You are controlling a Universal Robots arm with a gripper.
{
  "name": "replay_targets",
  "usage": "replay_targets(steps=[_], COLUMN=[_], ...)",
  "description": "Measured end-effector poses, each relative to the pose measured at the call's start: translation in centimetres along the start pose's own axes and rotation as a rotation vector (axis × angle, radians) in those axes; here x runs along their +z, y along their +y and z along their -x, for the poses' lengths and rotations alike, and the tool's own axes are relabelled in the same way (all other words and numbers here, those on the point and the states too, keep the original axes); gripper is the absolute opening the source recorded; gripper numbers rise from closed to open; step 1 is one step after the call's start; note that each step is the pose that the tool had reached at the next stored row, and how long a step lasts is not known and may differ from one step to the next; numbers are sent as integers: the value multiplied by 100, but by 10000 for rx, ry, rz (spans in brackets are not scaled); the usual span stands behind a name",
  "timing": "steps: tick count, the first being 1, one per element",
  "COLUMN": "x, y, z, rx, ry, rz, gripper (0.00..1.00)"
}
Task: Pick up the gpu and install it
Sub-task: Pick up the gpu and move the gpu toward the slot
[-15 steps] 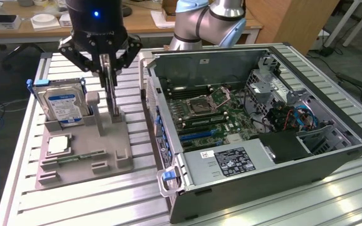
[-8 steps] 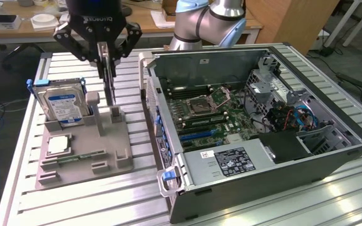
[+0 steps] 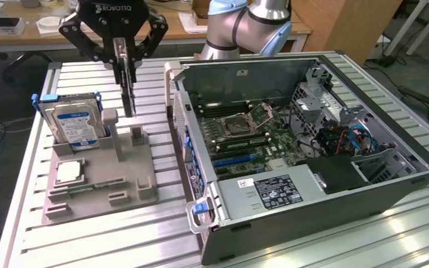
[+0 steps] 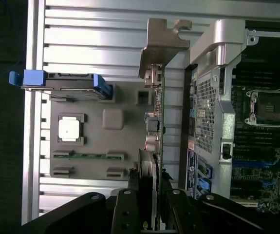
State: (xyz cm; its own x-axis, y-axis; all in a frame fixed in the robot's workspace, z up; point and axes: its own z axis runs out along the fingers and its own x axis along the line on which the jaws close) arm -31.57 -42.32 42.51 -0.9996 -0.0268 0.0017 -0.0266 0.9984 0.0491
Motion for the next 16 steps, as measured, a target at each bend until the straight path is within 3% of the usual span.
replay_targets(steps=[16], x=[11], y=[-7], z=[245], rx=[1], ry=[1], rz=[-2], gripper=[27])
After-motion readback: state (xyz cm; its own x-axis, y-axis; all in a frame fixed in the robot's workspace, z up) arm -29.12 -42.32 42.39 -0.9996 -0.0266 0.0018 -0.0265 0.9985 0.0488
